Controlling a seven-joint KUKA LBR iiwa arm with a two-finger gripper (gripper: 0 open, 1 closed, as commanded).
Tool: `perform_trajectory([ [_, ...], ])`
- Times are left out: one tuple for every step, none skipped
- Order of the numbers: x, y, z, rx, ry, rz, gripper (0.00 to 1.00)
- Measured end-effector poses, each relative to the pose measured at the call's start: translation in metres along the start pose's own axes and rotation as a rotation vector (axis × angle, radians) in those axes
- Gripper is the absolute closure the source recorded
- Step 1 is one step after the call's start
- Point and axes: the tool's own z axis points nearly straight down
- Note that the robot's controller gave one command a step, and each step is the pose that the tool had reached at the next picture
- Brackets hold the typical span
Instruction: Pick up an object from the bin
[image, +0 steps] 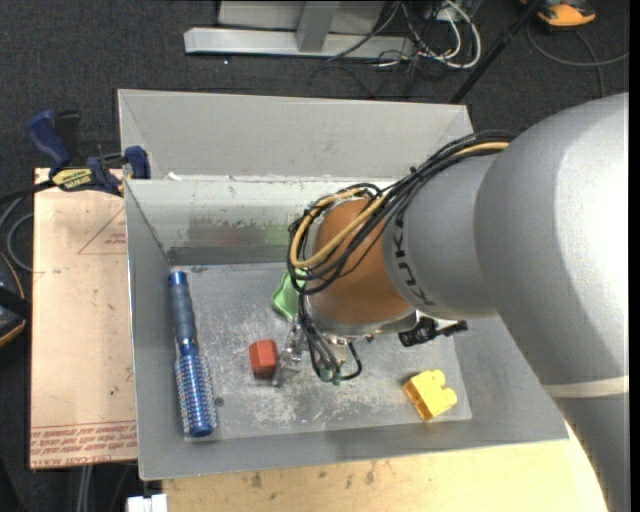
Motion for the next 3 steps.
perform_trajectory([
  [-0.004, -0.003, -0.120, 0.005, 0.002, -0.034, 1.00],
  [0.024, 0.023, -0.096, 0.008, 0.014, -0.250, 1.00],
  [0.023, 0.023, -0.096, 0.008, 0.013, -0.248, 1.00],
])
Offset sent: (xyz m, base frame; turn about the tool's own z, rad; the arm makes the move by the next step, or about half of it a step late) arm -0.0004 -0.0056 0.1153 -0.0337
